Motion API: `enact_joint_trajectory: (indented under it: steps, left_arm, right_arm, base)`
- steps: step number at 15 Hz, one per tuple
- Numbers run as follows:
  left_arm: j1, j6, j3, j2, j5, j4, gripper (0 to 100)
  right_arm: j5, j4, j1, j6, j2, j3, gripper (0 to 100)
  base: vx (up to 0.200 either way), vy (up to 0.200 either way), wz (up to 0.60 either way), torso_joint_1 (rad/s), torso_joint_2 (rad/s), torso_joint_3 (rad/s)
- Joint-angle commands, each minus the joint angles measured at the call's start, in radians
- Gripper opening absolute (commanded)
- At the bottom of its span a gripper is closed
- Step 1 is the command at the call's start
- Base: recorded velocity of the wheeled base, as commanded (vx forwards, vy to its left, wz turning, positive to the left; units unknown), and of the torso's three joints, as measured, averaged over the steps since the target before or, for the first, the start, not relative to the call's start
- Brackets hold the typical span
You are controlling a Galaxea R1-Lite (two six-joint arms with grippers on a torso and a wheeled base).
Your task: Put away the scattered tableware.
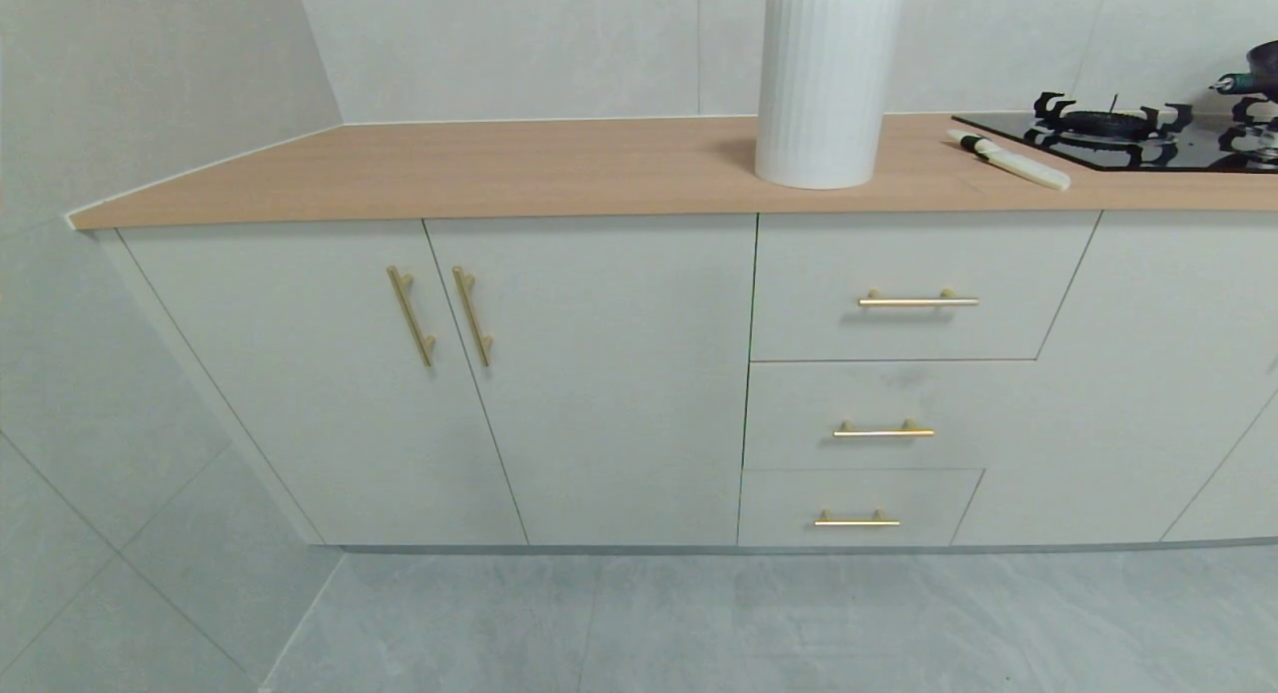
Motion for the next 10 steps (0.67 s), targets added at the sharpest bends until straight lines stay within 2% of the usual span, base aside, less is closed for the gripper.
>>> enact_joint_trajectory:
  steps: [1, 3, 10]
  left_arm:
    - [0.000, 0.000, 0.000, 0.000, 0.000, 0.000, 100]
    - [0.000, -0.010, 0.000, 0.000, 0.000, 0.000, 100]
    - [0.000, -0.010, 0.000, 0.000, 0.000, 0.000, 100]
  right_arm:
    - [0.000, 0.002, -0.001, 0.001, 0.003, 0.000, 100]
    - [0.000, 0.002, 0.001, 0.001, 0.003, 0.000, 100]
    - [0.000, 0.002, -0.001, 0.001, 0.003, 0.000, 100]
  base:
    - [0.000, 0.000, 0.00, 0.000, 0.00, 0.000]
    - [0.200, 0.000, 0.00, 0.002, 0.01, 0.000]
    - [0.200, 0.000, 0.00, 0.007, 0.00, 0.004]
